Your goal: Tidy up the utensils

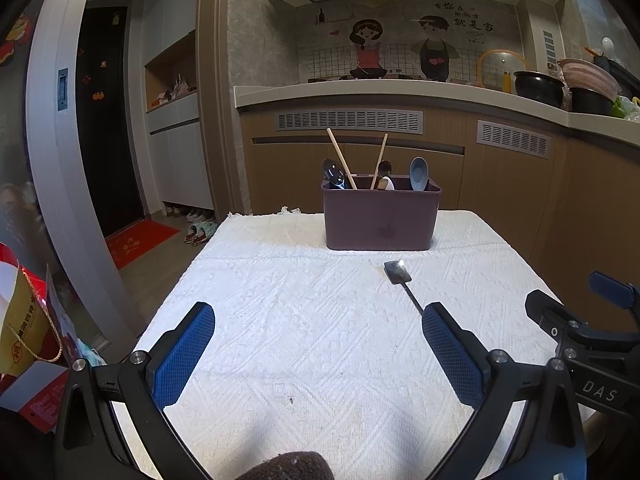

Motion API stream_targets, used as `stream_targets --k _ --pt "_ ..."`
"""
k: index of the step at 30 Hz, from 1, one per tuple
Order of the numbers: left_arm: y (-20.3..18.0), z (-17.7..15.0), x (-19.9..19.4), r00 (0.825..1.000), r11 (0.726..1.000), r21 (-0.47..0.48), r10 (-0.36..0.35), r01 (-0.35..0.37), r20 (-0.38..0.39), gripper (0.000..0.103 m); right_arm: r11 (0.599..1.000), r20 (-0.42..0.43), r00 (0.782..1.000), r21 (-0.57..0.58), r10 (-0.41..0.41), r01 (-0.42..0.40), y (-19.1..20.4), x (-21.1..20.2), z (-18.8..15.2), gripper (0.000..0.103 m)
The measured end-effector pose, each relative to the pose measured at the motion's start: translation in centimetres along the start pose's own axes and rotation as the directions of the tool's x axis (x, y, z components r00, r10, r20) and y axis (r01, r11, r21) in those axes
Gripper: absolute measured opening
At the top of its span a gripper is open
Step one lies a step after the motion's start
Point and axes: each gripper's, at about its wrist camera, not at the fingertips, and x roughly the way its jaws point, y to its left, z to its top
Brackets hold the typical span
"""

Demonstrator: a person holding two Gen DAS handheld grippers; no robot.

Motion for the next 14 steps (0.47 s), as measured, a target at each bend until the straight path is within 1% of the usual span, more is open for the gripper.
stream_targets --k 10,14 --pt "0.05 -0.05 0.04 1.0 1.0 0.0 0.003 -0.003 -0.002 0.103 1.0 -0.001 1.0 0.002 0.002 -0.002 -0.16 -0.02 -0.03 0.099" --pt "-0.03 -0.39 0.45 1.0 1.0 0.016 0.018 -0.017 -0.012 0.103 1.0 -0.006 1.0 0.005 0.004 -0.004 -0.21 0.11 -0.09 0.1"
